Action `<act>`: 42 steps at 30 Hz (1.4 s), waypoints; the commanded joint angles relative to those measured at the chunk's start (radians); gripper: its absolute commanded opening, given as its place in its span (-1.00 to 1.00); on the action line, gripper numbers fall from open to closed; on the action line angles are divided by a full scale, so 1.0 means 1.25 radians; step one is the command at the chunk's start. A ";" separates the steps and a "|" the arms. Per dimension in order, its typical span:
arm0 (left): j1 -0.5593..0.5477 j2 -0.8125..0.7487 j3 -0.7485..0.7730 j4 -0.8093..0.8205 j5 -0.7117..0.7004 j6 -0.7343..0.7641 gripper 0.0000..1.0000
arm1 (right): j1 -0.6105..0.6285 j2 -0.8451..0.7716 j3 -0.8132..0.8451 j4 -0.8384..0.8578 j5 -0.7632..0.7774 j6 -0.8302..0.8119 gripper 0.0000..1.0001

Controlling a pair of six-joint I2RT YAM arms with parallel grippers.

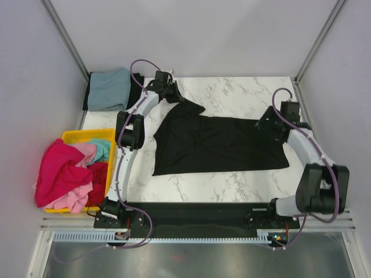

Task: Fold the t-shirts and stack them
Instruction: Fold the tshirt

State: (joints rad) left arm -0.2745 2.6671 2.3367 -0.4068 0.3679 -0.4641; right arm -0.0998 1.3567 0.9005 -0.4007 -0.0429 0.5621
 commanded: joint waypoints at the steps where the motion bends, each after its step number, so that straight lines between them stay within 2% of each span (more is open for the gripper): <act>1: 0.000 -0.077 -0.031 -0.014 0.004 -0.003 -0.96 | -0.001 0.151 0.157 0.043 0.050 -0.026 0.95; 5: 0.000 -0.149 -0.083 -0.008 0.005 0.009 -0.96 | -0.084 0.318 0.305 0.032 0.012 -0.048 0.73; 9: 0.000 -0.173 -0.114 0.004 0.033 0.003 -0.96 | -0.101 0.473 0.500 -0.052 0.011 -0.072 0.57; 10: 0.000 -0.175 -0.118 0.006 0.037 0.001 -0.96 | -0.099 0.506 0.513 -0.061 0.010 -0.074 0.56; 15: -0.001 -0.193 -0.148 0.025 0.053 -0.007 -0.96 | -0.101 0.544 0.537 -0.073 0.097 -0.086 0.51; 19: -0.001 -0.220 -0.176 0.033 0.049 -0.014 -0.96 | -0.098 0.555 0.541 -0.095 0.077 -0.078 0.50; 26: -0.001 -0.267 -0.224 0.041 0.037 -0.007 -0.96 | -0.093 0.557 0.469 -0.068 0.096 -0.077 0.50; 31: -0.001 -0.292 -0.243 0.038 0.037 -0.004 -0.96 | -0.093 0.588 0.480 -0.062 0.068 -0.068 0.35; 33: -0.001 -0.301 -0.247 0.038 0.033 0.001 -0.96 | -0.092 0.587 0.472 -0.054 0.053 -0.060 0.24; 35: 0.000 -0.306 -0.247 0.038 0.031 0.003 -0.96 | -0.088 0.582 0.466 -0.045 0.037 -0.057 -0.01; 36: 0.000 -0.312 -0.247 0.037 0.031 0.003 -0.96 | -0.086 0.578 0.459 -0.041 0.037 -0.057 -0.16; 37: 0.000 -0.314 -0.243 0.038 0.031 0.003 -0.96 | -0.082 0.573 0.455 -0.033 0.011 -0.056 -0.44; 39: 0.000 -0.320 -0.231 0.031 0.035 0.004 -0.96 | -0.080 0.569 0.453 -0.023 -0.004 -0.053 -0.76; 40: 0.000 -0.322 -0.223 0.026 0.037 0.009 -0.96 | -0.080 0.568 0.455 -0.022 -0.010 -0.052 -1.00; 42: 0.000 -0.344 -0.209 0.016 0.050 0.013 -0.96 | -0.080 0.560 0.464 -0.006 -0.043 -0.056 -1.00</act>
State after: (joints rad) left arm -0.2749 2.3287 2.0327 -0.3889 0.4015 -0.4637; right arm -0.2085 2.0731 1.4769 -0.4561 -0.0257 0.4911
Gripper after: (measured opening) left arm 0.026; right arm 0.017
